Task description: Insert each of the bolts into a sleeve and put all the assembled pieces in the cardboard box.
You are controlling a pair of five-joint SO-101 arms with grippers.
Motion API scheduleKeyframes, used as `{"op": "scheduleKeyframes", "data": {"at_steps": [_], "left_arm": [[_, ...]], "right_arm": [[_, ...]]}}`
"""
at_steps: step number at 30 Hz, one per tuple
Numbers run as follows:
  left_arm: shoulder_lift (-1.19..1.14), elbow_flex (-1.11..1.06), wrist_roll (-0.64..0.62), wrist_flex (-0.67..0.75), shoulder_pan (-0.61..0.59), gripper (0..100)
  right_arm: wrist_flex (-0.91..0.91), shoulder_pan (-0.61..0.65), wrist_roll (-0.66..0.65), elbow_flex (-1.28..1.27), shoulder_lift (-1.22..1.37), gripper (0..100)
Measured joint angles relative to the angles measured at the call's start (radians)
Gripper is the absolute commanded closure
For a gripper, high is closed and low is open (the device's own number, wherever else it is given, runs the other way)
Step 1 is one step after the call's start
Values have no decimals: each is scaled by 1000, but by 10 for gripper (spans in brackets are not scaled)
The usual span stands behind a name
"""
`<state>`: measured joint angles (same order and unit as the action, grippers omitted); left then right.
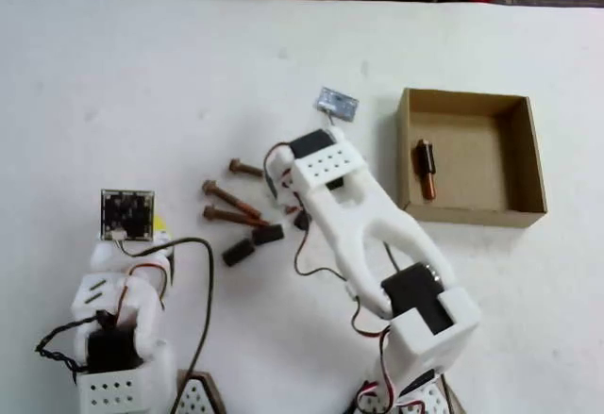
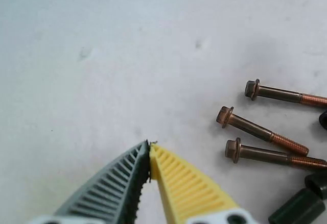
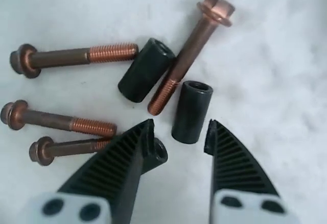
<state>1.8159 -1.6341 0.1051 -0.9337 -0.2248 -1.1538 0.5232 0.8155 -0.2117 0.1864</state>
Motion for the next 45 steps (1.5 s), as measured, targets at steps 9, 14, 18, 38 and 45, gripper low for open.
{"op": "scheduleKeyframes", "data": {"at_steps": [9,14,18,38,45], "left_arm": [[0,0,0,0,0,978],[0,0,0,0,0,978],[0,0,0,0,0,978],[0,0,0,0,0,978],[0,0,0,0,0,978]], "right_arm": [[64,-32,71,-63,-2,844],[71,-32,71,-69,0,846],[71,-32,71,-91,0,904],[-57,-68,-92,11,133,930],[-109,-123,-344,11,135,930]]}}
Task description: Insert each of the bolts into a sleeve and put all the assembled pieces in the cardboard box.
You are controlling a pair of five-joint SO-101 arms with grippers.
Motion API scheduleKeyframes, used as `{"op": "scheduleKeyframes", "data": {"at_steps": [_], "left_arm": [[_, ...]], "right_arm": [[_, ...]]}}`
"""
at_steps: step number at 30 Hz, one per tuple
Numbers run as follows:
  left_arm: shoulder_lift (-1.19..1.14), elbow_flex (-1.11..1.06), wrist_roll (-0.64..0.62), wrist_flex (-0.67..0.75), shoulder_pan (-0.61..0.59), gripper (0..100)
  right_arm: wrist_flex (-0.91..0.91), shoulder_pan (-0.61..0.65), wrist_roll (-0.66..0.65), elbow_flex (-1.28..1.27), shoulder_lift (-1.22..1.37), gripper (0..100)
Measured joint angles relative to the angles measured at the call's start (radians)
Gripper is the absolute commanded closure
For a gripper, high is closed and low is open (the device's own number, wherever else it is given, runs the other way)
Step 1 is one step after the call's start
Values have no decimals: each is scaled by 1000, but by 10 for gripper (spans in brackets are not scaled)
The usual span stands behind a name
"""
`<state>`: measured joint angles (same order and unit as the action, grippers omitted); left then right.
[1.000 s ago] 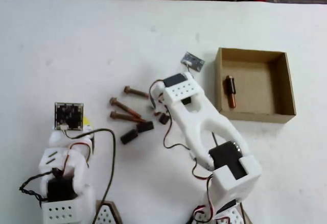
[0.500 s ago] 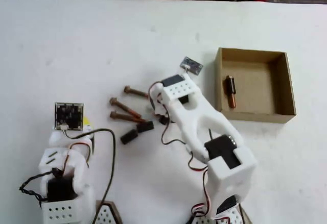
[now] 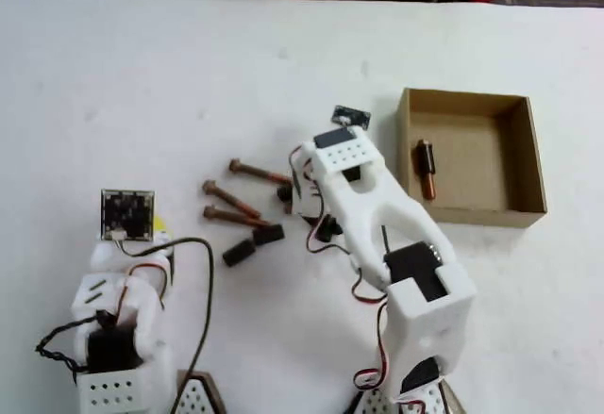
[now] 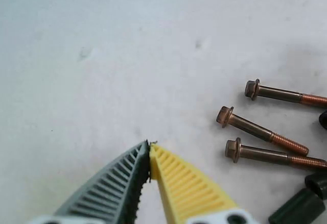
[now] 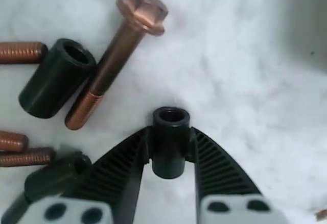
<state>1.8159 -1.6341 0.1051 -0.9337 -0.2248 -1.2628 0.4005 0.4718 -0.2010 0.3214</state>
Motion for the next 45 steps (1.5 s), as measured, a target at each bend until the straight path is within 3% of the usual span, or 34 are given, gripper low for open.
{"op": "scheduleKeyframes", "data": {"at_steps": [6,26,32,36,45], "left_arm": [[0,0,0,0,0,978],[0,0,0,0,0,978],[0,0,0,0,0,978],[0,0,0,0,0,978],[0,0,0,0,0,978]], "right_arm": [[-3,-32,-219,0,0,929],[52,-46,-710,0,9,925],[52,-46,-750,0,9,918],[52,-44,-750,0,9,858],[52,-40,-753,-5,9,865]]}}
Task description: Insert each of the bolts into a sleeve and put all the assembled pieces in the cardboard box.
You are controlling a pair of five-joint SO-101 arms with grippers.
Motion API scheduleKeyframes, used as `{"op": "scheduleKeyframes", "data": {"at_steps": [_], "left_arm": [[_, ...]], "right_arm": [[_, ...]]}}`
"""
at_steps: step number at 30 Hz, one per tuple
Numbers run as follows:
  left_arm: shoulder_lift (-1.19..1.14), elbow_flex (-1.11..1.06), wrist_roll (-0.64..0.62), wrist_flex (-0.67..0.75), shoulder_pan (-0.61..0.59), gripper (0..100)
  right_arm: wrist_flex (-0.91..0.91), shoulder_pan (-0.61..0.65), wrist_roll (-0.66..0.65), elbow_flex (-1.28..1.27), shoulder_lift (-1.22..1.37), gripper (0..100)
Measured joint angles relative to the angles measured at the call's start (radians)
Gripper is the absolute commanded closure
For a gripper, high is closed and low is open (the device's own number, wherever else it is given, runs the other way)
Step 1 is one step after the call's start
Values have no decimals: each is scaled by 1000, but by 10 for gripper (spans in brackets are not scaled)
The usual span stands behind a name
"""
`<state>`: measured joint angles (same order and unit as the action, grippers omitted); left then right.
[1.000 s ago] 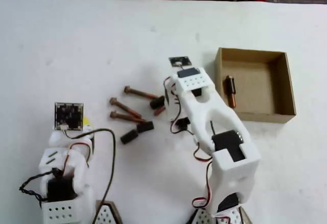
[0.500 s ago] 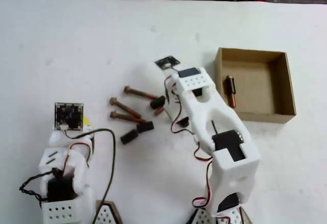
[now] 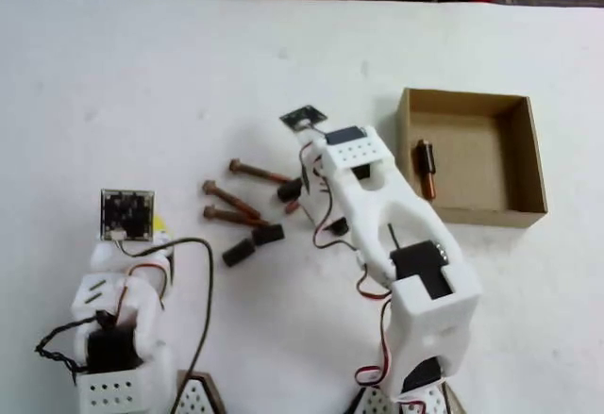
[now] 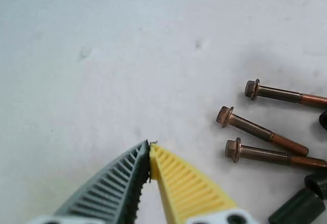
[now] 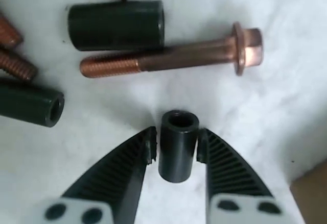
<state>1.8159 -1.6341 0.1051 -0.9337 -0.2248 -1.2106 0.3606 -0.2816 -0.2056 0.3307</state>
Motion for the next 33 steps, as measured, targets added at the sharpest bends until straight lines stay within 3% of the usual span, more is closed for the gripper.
{"op": "scheduleKeyframes", "data": {"at_steps": [6,10,22,33], "left_arm": [[0,0,0,0,0,978],[0,0,0,0,0,978],[0,-29,0,0,0,978],[0,-29,0,29,0,978]], "right_arm": [[0,0,-44,-2,0,874],[3,-3,-74,-2,0,980],[37,-48,-83,-5,-28,982],[44,-61,-83,-172,-433,982]]}}
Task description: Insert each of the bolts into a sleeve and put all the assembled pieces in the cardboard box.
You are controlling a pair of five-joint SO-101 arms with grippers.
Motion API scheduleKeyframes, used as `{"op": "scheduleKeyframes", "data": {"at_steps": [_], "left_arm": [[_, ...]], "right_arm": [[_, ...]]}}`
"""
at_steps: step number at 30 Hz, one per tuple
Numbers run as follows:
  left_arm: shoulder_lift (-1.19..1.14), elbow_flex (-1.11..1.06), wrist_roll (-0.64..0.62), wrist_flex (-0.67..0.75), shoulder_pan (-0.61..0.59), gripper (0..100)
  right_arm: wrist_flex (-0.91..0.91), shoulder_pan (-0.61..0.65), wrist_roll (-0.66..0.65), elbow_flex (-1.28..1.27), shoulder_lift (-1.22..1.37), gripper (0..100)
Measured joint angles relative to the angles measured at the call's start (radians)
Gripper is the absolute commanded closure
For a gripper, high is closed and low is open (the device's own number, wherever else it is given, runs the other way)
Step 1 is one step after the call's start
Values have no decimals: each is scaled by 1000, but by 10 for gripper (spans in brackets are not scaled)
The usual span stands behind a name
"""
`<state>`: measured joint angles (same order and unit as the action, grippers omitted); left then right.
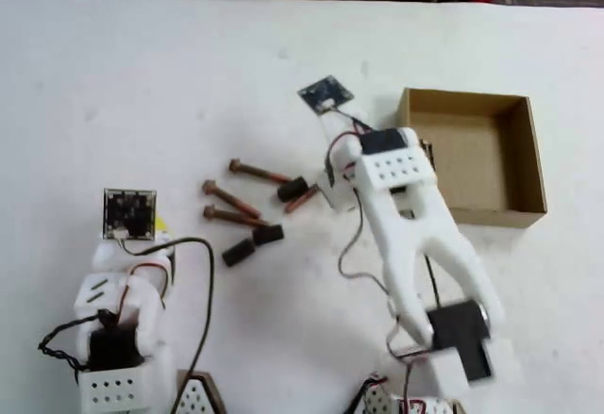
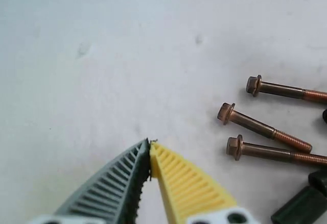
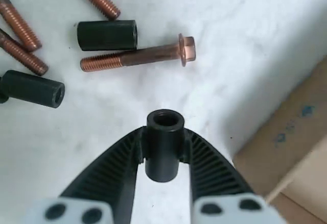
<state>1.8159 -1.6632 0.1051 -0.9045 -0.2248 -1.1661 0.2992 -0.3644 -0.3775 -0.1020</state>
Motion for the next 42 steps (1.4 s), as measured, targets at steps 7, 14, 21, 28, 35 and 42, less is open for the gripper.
{"op": "scheduleKeyframes", "data": {"at_steps": [7,14,21,28,35,42], "left_arm": [[0,0,0,0,0,978],[0,0,0,0,0,978],[0,0,0,0,0,978],[0,0,0,0,0,977],[0,3,8,-28,0,979],[2,198,26,-261,0,977]], "right_arm": [[0,0,-5,-141,-292,982],[0,2,-5,-258,-532,982],[0,5,-5,-334,-715,981],[72,5,28,-465,-852,981],[180,5,52,-588,-928,981],[250,5,52,-704,-977,981]]}}
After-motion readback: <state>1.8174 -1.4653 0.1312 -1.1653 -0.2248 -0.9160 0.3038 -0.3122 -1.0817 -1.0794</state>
